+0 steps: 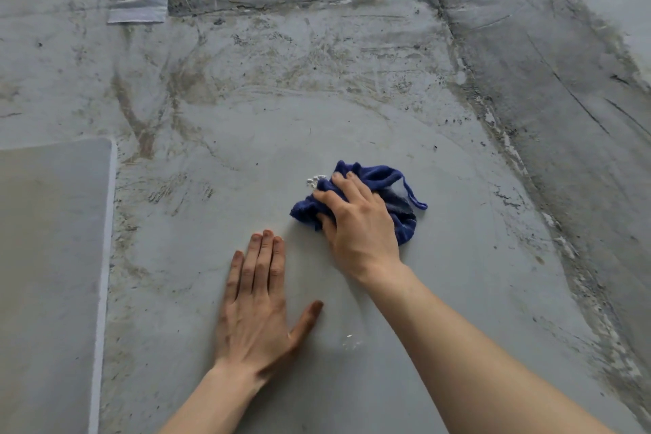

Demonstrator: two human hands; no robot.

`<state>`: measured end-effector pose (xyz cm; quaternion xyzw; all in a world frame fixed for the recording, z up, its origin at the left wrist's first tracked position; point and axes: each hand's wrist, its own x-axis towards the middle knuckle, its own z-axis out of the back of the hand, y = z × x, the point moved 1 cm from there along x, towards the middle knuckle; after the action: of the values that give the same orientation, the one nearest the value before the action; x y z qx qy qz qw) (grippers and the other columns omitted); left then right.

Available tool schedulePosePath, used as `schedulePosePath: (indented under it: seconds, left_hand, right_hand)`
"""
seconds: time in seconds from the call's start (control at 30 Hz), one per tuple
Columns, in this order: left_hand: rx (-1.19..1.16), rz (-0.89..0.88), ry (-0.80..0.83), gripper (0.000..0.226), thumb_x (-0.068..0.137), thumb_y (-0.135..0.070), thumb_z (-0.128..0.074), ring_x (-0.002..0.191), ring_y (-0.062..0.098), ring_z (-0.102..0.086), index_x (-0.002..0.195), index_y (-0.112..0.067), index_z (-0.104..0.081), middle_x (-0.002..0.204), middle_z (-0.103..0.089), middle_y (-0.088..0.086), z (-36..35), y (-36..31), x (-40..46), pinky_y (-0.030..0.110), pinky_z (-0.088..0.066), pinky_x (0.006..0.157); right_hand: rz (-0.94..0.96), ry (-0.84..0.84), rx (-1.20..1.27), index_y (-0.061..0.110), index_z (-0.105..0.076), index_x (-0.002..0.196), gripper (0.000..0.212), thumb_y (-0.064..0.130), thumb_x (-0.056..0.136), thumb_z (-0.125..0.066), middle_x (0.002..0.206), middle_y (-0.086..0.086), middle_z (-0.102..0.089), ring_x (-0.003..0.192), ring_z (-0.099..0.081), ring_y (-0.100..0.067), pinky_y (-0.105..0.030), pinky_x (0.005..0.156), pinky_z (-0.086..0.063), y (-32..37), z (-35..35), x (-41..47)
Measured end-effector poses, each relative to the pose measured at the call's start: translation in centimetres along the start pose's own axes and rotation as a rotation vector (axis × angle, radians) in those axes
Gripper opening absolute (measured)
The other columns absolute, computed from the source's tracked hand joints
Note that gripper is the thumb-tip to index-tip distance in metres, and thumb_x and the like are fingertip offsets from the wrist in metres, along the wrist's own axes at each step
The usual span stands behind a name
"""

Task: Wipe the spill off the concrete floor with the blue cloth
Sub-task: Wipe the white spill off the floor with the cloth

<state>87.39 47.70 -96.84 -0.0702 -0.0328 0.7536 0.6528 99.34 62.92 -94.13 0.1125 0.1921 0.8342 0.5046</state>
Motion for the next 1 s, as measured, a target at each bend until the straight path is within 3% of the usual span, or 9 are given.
schedulePosePath:
  seconds: [0.1, 0.23, 0.4, 0.6, 0.8, 0.93, 1.0]
  left_hand:
    - [-0.004, 0.000, -0.001, 0.097, 0.089, -0.068, -0.039, 0.154, 0.030, -0.013, 0.155, 0.001, -0.018, 0.165, -0.017, 0.019, 0.0, 0.0, 0.0, 0.053, -0.018, 0.122]
    - [-0.030, 0.000, -0.013, 0.096, 0.088, -0.066, -0.040, 0.153, 0.032, -0.017, 0.154, 0.001, -0.020, 0.164, -0.019, 0.019, 0.0, -0.1, 0.0, 0.053, -0.020, 0.121]
    - [-0.056, 0.003, -0.024, 0.093, 0.090, -0.064, -0.038, 0.153, 0.031, -0.017, 0.154, 0.001, -0.021, 0.164, -0.020, 0.018, 0.1, -0.2, -0.1, 0.054, -0.022, 0.121]
    - [-0.060, 0.005, -0.006, 0.097, 0.088, -0.065, -0.040, 0.153, 0.030, -0.013, 0.155, 0.000, -0.018, 0.165, -0.017, 0.018, 0.1, -0.1, 0.0, 0.053, -0.017, 0.122]
    - [-0.057, 0.006, 0.005, 0.095, 0.088, -0.067, -0.039, 0.153, 0.031, -0.016, 0.154, 0.001, -0.022, 0.164, -0.021, 0.018, -0.1, 0.1, 0.2, 0.054, -0.021, 0.120]
    - [-0.046, 0.009, -0.001, 0.097, 0.087, -0.067, -0.041, 0.152, 0.031, -0.019, 0.154, 0.000, -0.023, 0.164, -0.020, 0.017, -0.4, 0.2, 0.1, 0.053, -0.020, 0.120]
    - [-0.037, 0.009, -0.003, 0.097, 0.086, -0.068, -0.043, 0.152, 0.031, -0.021, 0.153, 0.000, -0.024, 0.164, -0.021, 0.017, -0.5, 0.2, 0.2, 0.053, -0.022, 0.119]
  right_hand:
    - [0.053, -0.056, -0.043, 0.021, -0.070, 0.115, 0.032, 0.016, 0.084, -0.072, 0.135, -0.006, -0.062, 0.133, -0.051, -0.030, -0.046, 0.099, -0.048, -0.3, 0.1, -3.6]
    - [0.110, -0.101, -0.101, 0.020, -0.073, 0.108, 0.028, 0.014, 0.081, -0.075, 0.119, -0.003, -0.070, 0.120, -0.061, -0.030, -0.041, 0.090, -0.053, -0.9, 0.5, -8.1]
    - [0.091, -0.057, -0.077, 0.025, -0.073, 0.102, 0.022, 0.021, 0.081, -0.075, 0.095, 0.005, -0.069, 0.085, -0.064, -0.023, -0.035, 0.069, -0.055, -1.3, 2.0, -11.2]
    - [-0.124, -0.191, 0.333, 0.033, -0.066, 0.111, 0.022, 0.022, 0.092, -0.067, 0.103, 0.010, -0.070, 0.094, -0.065, -0.014, -0.033, 0.082, -0.050, -0.8, 4.5, -8.1]
    - [-0.220, -0.191, 0.435, 0.019, -0.057, 0.108, 0.014, 0.024, 0.096, -0.062, 0.098, 0.004, -0.069, 0.081, -0.057, -0.016, -0.025, 0.068, -0.034, -0.1, 3.1, 0.2]
    - [-0.270, -0.194, 0.442, 0.016, -0.053, 0.107, 0.012, 0.026, 0.100, -0.053, 0.100, -0.002, -0.067, 0.091, -0.061, -0.027, -0.031, 0.070, -0.036, 0.2, 1.8, 4.3]
    - [-0.246, -0.158, 0.429, 0.020, -0.055, 0.113, 0.016, 0.030, 0.101, -0.049, 0.110, -0.002, -0.066, 0.105, -0.061, -0.028, -0.034, 0.077, -0.041, 0.5, 1.5, 6.0]
